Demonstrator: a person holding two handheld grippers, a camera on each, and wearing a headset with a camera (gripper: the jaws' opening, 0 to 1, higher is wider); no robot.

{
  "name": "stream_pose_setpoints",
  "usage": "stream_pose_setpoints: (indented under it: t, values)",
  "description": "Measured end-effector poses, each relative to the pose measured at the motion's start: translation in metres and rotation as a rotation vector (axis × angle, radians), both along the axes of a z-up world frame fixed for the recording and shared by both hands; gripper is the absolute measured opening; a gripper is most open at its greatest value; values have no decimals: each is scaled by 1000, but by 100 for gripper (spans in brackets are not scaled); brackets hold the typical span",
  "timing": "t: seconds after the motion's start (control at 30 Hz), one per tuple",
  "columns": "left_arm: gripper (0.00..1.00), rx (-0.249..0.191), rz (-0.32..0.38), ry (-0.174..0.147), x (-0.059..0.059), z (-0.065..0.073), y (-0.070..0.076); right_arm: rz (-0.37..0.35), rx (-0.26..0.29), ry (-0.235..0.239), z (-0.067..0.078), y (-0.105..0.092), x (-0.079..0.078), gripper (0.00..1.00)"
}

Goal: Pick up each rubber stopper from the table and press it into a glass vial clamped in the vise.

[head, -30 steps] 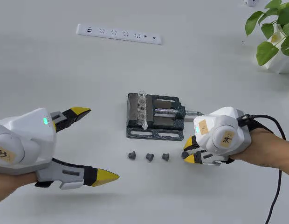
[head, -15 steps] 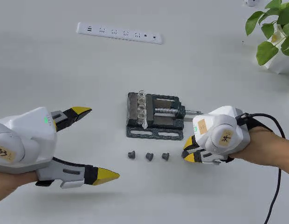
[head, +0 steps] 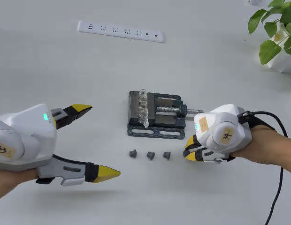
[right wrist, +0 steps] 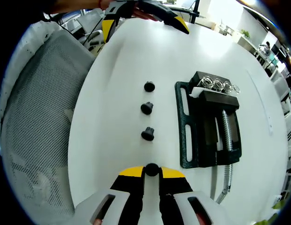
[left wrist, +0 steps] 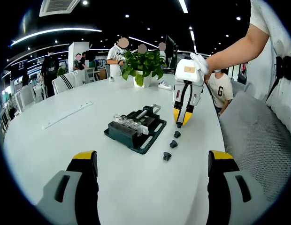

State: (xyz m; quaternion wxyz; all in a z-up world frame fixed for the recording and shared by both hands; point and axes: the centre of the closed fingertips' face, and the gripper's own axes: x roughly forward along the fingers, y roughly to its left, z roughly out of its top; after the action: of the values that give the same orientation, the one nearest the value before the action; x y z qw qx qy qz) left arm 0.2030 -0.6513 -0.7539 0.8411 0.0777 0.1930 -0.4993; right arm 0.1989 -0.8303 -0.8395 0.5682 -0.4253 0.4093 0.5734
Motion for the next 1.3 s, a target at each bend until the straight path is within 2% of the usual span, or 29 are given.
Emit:
stream_pose_setpoints:
  t: [0.33,0.5,0.63,1.03,1.3]
  values:
    - [99,1,-4,-5,-1,1,1,-34,24,7,13,2,1,7]
    - [99,1,-5,-9,-1,2,2,-46,57,6,36,11,5,7]
    - [99,2,-5,-12,0,2,2,-50,85,1,55,20,16,7]
    - [98,-1,2,-20,2,4,5,-38,164,-26,97,55,54,6]
    - [98,-7,11,-25,4,5,8,-20,184,-41,113,74,80,6]
